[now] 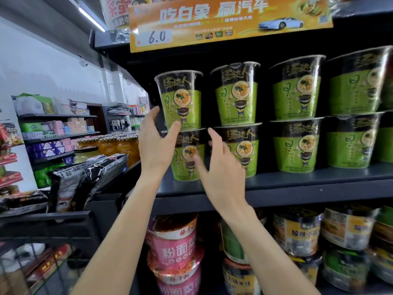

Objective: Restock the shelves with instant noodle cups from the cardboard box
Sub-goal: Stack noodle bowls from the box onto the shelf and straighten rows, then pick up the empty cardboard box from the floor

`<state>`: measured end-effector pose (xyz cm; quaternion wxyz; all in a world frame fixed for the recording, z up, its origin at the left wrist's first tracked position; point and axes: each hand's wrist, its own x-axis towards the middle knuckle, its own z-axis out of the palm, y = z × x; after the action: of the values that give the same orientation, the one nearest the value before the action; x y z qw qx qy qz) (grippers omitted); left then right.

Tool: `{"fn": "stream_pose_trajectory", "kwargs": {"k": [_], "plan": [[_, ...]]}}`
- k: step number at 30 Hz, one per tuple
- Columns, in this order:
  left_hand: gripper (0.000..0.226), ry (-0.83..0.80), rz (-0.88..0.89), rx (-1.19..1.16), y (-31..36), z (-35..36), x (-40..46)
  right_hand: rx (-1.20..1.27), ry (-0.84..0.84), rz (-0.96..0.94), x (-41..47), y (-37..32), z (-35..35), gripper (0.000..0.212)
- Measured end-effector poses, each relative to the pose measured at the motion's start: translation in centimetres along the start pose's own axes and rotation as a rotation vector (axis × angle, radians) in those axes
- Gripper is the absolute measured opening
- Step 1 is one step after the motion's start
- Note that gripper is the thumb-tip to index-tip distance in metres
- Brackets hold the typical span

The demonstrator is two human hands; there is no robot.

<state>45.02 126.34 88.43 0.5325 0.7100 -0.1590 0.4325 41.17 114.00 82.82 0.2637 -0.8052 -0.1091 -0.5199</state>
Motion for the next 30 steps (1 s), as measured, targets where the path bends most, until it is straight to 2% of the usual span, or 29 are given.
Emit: {"fn": "stream_pose_trajectory", "kwargs": {"k": [3, 7, 9, 12, 17, 23, 27, 30], "plan": [[0.033, 0.059, 0.089, -0.111, 1.0, 0.5, -4.2, 0.115, 0.199, -0.136, -1.5, 1.6, -2.5, 0.035], [0.015, 0.049, 0.32, -0.238, 2.7, 2.6, -12.5, 0.167, 0.337, -0.244, -5.9, 5.7, -7.6, 0.021], [0.016, -0.05, 0.343, -0.234, 3.1, 4.1, -17.4, 0.139, 0.354, -0.238, -9.7, 8.4, -10.9, 0.018], [0.018, -0.33, 0.246, -0.208, 3.6, 6.5, -25.1, 0.115, 0.256, -0.173, -17.0, 12.7, -16.3, 0.015], [0.02, -0.83, -0.09, -0.174, 5.8, 11.6, -39.3, 0.014, -0.04, 0.177, -31.0, 18.8, -27.9, 0.02], [0.024, -1.283, -0.305, -0.101, 9.0, 18.3, -55.3, -0.201, -0.255, 0.642, -47.5, 22.9, -41.7, 0.029], [0.019, -1.465, -0.426, -0.031, 10.0, 23.0, -63.7, -0.35, -0.41, 0.967, -55.7, 25.5, -49.0, 0.035], [0.014, -1.562, -0.487, 0.069, 10.6, 28.0, -69.1, -0.4, -0.438, 1.189, -59.2, 28.7, -53.3, 0.027]]}}
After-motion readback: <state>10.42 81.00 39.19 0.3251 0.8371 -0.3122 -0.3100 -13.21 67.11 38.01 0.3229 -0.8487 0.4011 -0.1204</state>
